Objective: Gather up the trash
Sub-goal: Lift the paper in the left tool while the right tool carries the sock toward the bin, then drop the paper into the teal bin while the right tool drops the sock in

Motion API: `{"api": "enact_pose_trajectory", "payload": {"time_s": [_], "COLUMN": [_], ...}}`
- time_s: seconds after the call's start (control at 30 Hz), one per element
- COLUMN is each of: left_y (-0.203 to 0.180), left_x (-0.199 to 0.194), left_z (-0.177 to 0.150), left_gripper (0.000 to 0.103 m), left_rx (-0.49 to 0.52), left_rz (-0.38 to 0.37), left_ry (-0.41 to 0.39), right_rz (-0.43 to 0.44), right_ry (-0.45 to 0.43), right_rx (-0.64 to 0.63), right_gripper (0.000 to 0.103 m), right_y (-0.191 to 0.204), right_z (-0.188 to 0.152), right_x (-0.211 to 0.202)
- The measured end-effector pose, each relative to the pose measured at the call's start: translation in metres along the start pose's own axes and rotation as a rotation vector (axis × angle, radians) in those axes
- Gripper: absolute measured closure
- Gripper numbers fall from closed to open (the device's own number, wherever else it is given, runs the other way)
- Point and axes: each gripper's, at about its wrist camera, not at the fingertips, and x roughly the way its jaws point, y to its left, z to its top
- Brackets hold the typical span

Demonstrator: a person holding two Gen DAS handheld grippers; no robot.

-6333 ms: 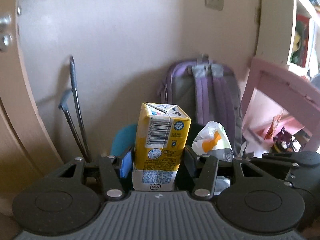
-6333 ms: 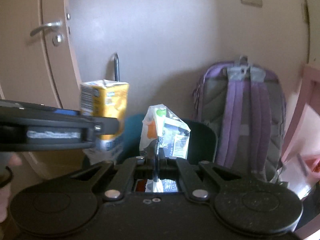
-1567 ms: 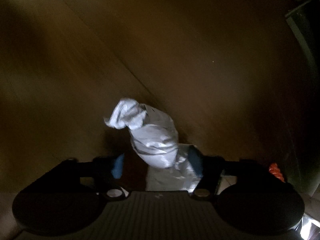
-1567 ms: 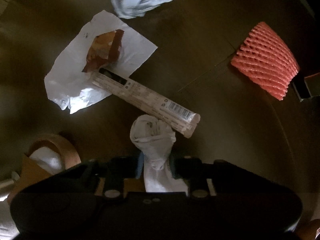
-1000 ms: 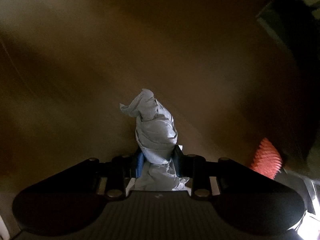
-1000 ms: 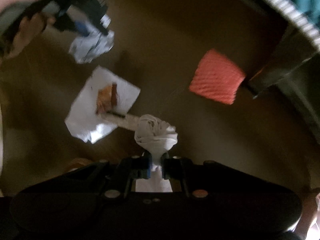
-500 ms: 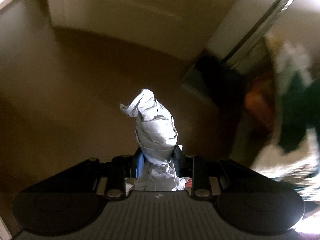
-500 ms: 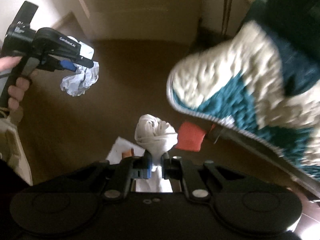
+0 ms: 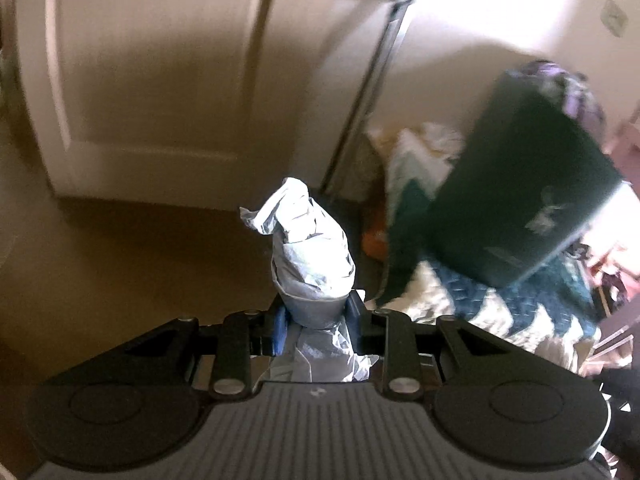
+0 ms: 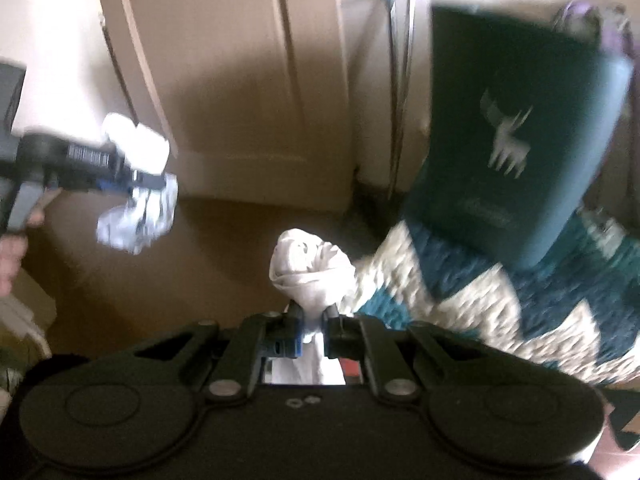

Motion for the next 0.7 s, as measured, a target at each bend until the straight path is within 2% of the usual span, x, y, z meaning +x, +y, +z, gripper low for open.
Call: {"api": "enact_pose_trajectory", "payload": {"time_s": [0.33,0.5,0.6,0.7], "left_y": [-0.100,-0.152,-0.175,-0.205], "left_x": [-0.047,-0.060,-0.066,-0.059], "left_z": [0.033,0.061,0.081,0.104], "left_gripper": [0.074,0.074,0.074,0.074], "left_rx": [0.176,0.261,0.267,0.275], "left_rz": [-0.073,-0.101,-0.148,-0.163], "left_ry": [-0.144,-0.215,-0.236,-0.245], "right_rz": [-0.095,-0.151,-0.183,-0.218], "right_ry": [-0.257,-0.344,-0.387,-0.424], "right_rx": [-0.040,-0.045,-0.035,-0.032], "right_gripper": [0.096,0.096,0.096,0.096], "right_y": [-0.028,-0.054,-0.073,-0.088], "right_z": [0.067,0.104,0.126,0.146], "right_x": [-0.100,-0.120,-0.125,-0.129]}}
